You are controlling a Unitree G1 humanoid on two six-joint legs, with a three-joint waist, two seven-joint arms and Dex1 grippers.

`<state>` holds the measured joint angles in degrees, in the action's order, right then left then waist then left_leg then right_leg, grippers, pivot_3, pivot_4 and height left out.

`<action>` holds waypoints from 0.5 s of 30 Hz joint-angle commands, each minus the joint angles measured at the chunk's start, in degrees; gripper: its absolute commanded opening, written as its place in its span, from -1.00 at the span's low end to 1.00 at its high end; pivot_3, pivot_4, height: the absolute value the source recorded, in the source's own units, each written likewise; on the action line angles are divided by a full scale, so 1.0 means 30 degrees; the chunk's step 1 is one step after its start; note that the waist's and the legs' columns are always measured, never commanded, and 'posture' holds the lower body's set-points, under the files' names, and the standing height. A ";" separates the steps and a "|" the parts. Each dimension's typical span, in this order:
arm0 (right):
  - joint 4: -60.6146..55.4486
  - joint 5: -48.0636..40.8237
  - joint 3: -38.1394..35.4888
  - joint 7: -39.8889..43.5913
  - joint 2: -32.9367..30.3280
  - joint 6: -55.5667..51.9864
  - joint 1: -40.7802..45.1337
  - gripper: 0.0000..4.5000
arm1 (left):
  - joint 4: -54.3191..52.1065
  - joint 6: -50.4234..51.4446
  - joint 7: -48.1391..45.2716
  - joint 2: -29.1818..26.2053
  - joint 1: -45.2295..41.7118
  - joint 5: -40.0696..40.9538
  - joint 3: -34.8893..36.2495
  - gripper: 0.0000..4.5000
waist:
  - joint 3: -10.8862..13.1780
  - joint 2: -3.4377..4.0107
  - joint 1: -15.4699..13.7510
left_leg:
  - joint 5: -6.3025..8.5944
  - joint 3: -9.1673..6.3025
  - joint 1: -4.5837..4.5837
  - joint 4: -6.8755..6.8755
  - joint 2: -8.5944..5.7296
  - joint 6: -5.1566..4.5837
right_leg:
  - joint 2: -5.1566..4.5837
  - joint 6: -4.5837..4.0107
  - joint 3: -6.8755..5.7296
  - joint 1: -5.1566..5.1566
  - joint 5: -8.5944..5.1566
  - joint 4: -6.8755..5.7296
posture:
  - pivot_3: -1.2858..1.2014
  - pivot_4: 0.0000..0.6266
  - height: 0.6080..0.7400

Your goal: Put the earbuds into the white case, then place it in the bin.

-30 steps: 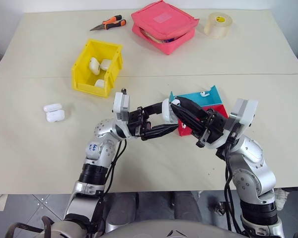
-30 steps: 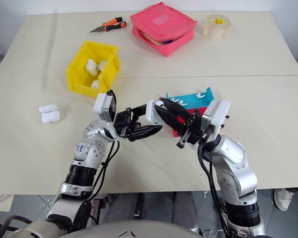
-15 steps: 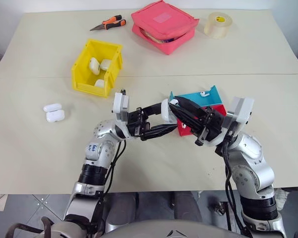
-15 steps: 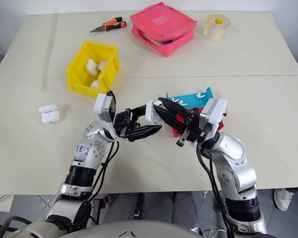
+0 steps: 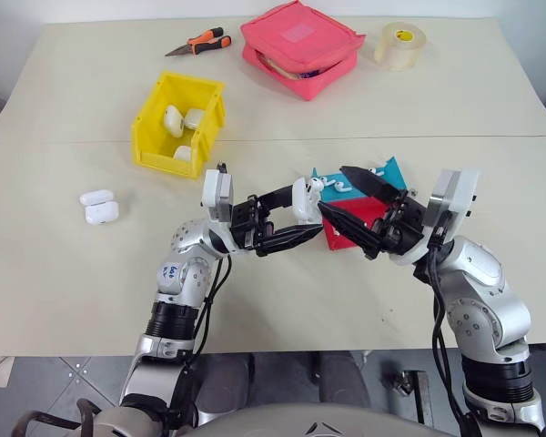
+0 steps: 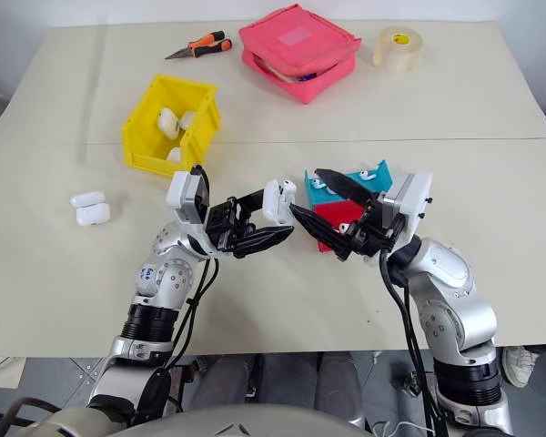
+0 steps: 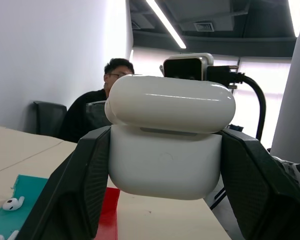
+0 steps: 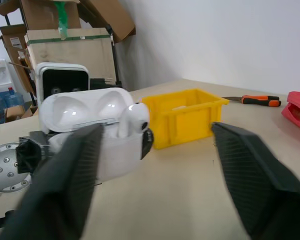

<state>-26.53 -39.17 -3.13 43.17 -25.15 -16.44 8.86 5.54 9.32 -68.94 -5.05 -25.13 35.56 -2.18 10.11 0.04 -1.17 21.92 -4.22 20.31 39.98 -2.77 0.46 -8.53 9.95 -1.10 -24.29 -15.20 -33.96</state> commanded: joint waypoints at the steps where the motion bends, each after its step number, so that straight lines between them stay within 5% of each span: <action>1: -0.0576 -0.0534 -0.0448 0.0872 -0.0911 -0.0365 -0.0059 0.98 | -0.0798 -0.0416 0.0023 0.0298 -0.0395 0.0321 -0.0108 0.27 | 0.0000 0.0000 -0.0034 | 0.0000 0.0001 0.0000 0.0000 -0.0002 -0.0001 | -0.0002 0.0000 0.0001 0.0000 0.0000 0.0000 | 0.03 -0.52 1.00; 9: 0.0001 -0.1367 -0.4516 0.2193 -0.4051 -0.0516 -0.1854 0.98 | -0.1121 -0.0658 -0.0198 -0.0662 0.0549 0.0404 0.0477 0.27 | 0.0000 0.0000 -0.0058 | 0.0008 0.0013 0.0004 -0.0001 -0.0003 -0.0015 | -0.0003 0.0000 0.0003 0.0004 0.0001 0.0011 | 0.03 -0.52 1.00; 15: 0.0217 -0.0463 -0.3845 0.1664 -0.4551 -0.1013 -0.0997 0.91 | -0.1224 -0.0707 -0.0398 -0.0710 0.0791 0.0325 0.0110 0.27 | 0.0000 -0.0001 -0.0017 | 0.0007 0.0025 -0.0004 0.0005 0.0007 -0.0014 | 0.0000 0.0001 0.0004 0.0004 0.0001 0.0000 | 0.03 -0.52 1.00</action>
<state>-24.75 -40.54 -14.99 48.78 -38.75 -19.35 4.59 4.49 7.99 -69.68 -7.48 -22.96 35.63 -1.22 10.11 0.03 -1.22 21.94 -4.14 20.30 40.00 -2.75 0.42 -8.53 9.95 -1.08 -24.28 -15.20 -33.96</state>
